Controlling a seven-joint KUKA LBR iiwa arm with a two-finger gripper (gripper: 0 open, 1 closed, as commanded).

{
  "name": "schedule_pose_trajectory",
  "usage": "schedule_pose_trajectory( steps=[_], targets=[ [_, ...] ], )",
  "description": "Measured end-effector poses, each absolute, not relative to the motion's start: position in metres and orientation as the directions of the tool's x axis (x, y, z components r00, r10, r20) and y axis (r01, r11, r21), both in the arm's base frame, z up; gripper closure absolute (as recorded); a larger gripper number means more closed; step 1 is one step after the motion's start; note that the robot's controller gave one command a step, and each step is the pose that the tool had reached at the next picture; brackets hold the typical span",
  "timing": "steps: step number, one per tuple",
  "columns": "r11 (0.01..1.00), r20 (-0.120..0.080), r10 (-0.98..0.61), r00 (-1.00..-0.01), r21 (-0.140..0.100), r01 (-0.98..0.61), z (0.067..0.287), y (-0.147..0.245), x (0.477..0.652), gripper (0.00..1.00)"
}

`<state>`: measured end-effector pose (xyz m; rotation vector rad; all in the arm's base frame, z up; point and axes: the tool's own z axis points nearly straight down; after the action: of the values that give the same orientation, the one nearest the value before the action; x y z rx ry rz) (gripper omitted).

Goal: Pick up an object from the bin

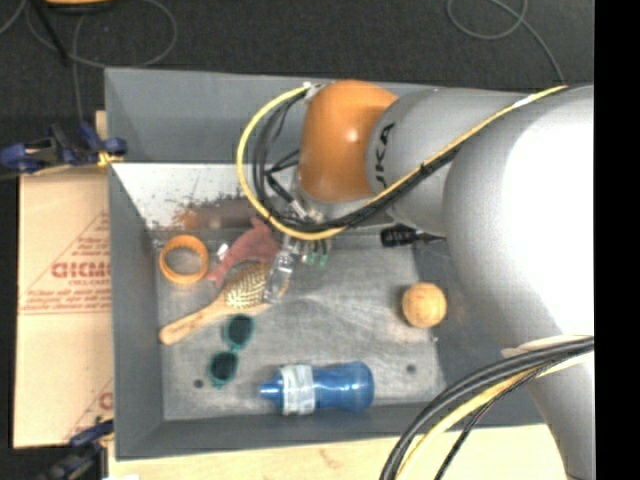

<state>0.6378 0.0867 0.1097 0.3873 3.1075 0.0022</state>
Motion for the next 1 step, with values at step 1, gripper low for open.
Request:
schedule_pose_trajectory(
  steps=[1],
  targets=[
    [0.983, -0.007, 0.184, -0.983, 0.001, 0.184, 0.1014, 0.1055, 0.6262, 0.00]
  ],
)
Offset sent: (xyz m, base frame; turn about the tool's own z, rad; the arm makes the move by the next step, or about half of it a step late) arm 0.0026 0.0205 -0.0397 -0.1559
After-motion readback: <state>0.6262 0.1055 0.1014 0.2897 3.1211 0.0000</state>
